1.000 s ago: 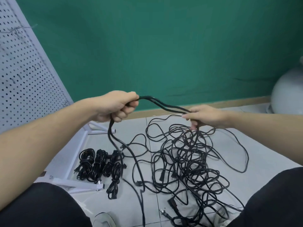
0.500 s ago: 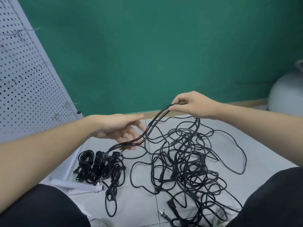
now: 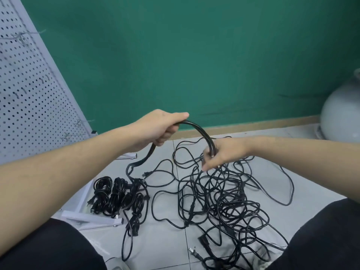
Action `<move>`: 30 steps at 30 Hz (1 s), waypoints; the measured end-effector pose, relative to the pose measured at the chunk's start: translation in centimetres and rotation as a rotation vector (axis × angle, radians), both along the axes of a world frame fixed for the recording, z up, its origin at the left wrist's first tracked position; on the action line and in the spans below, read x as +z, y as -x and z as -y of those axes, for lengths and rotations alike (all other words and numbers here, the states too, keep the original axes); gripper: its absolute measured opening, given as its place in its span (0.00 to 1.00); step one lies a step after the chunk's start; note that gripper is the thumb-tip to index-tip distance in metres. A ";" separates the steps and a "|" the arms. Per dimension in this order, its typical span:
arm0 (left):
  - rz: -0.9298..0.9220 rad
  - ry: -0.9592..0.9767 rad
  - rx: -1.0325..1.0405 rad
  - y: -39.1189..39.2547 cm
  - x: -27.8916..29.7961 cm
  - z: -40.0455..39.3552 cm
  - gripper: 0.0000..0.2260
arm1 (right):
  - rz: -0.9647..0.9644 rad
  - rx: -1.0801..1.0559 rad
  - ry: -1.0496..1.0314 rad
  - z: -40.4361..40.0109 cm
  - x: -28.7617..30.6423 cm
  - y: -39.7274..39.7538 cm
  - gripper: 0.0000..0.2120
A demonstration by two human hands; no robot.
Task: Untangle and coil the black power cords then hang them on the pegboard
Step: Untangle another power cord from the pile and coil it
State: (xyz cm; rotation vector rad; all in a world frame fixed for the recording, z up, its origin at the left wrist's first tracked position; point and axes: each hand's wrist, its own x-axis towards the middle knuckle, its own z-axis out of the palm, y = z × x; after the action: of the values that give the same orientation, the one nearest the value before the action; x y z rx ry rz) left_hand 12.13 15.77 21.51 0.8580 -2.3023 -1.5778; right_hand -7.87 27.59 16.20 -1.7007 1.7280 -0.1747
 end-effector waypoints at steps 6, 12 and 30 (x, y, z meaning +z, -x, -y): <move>0.036 -0.025 0.016 -2.0 1.0 2.1 0.28 | 0.033 -0.056 0.061 0.2 -1.0 1.7 0.09; 0.379 0.050 -0.016 -5.7 -1.2 5.4 0.25 | 0.135 -0.222 0.223 0.1 -0.1 2.6 0.19; 0.118 0.159 -0.106 -1.3 0.7 0.1 0.22 | 0.033 0.000 0.492 1.6 4.3 -4.4 0.11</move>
State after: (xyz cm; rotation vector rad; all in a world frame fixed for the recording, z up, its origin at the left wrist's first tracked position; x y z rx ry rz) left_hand 13.41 15.64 22.22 0.8225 -2.5544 -1.3946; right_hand -3.49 25.96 20.46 -2.0242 1.7562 -0.6708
